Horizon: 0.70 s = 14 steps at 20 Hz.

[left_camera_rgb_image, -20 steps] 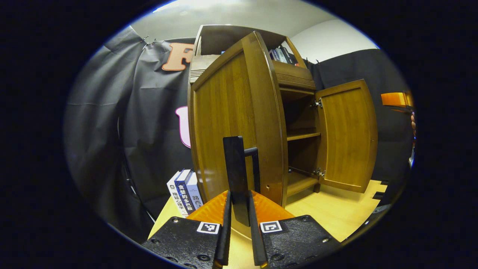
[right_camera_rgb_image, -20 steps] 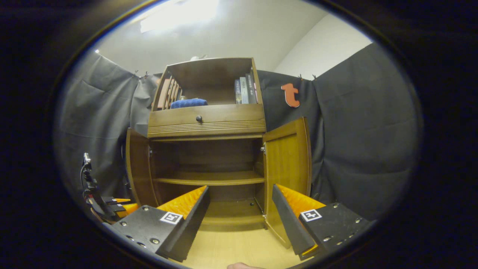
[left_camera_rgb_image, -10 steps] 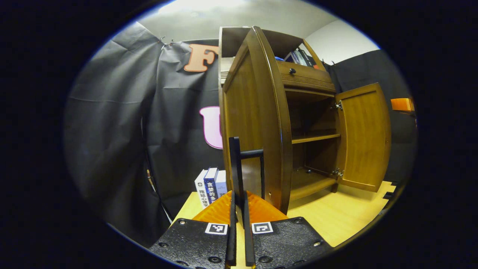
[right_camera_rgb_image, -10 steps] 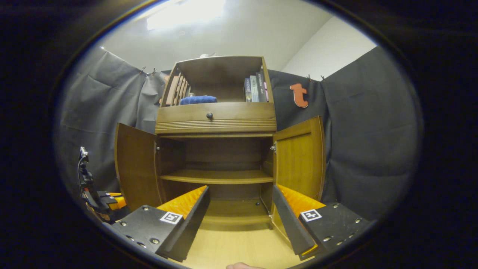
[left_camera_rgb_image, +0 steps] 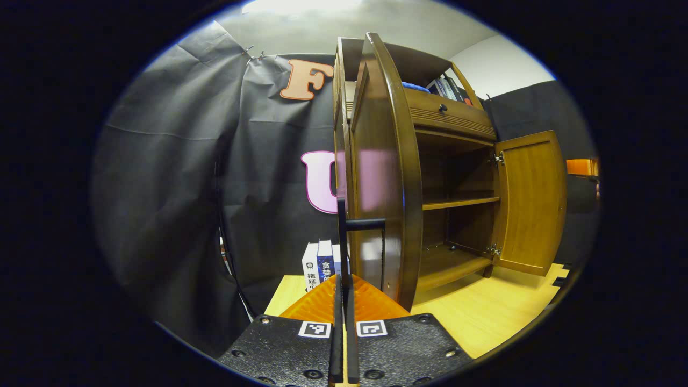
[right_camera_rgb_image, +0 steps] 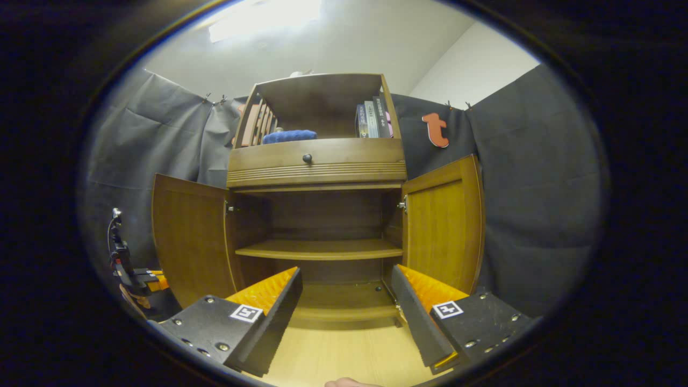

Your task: Open the right door of the double-door shoe cabinet with the right hand, and open the left door with the left hand.

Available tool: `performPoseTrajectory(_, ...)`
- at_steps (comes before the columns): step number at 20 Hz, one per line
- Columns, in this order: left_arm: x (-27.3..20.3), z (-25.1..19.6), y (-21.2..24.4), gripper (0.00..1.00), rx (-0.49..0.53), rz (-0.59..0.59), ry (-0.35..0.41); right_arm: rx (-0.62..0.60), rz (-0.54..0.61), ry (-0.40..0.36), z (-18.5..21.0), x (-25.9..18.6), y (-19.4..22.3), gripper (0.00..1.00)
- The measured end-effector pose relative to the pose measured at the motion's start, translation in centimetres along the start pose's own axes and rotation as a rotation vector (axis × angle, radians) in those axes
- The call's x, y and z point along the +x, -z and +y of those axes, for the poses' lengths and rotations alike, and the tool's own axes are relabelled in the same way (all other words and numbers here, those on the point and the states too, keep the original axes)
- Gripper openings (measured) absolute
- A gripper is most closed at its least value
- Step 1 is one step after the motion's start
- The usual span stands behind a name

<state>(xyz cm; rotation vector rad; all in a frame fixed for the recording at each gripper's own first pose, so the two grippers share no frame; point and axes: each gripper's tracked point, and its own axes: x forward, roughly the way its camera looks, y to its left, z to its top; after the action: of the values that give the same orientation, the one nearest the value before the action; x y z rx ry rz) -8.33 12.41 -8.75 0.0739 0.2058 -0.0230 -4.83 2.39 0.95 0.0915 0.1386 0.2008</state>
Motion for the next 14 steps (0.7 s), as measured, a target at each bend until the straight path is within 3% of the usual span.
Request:
performPoseTrajectory(5, 0.1, 0.7, 0.0, 0.02, 0.0, -0.021, 0.06, -0.009, 0.004, -0.003, 0.1, -0.1, 0.6, 0.99)
performPoseTrajectory(6, 0.2, 0.8, 0.1, 0.09, -0.002, -0.021, 0.072, -0.003, 0.008, -0.002, 0.1, 0.0, 0.8, 0.99)
performPoseTrajectory(9, 0.1, 1.1, 0.1, 0.07, -0.02, -0.022, 0.102, 0.017, 0.02, 0.006, -0.5, 0.5, 1.6, 0.99)
performPoseTrajectory(11, 0.0, 1.3, 0.3, 0.12, -0.029, -0.023, 0.107, 0.025, 0.024, 0.011, -1.1, 0.3, 1.9, 0.99)
performPoseTrajectory(12, -0.1, 1.4, 0.2, 0.27, -0.022, -0.023, 0.109, 0.029, 0.022, 0.014, -1.3, -0.2, 2.0, 0.99)
performPoseTrajectory(14, -0.6, 1.5, 0.1, 0.27, -0.007, -0.028, 0.105, 0.033, 0.019, 0.017, -1.7, -0.5, 1.9, 0.99)
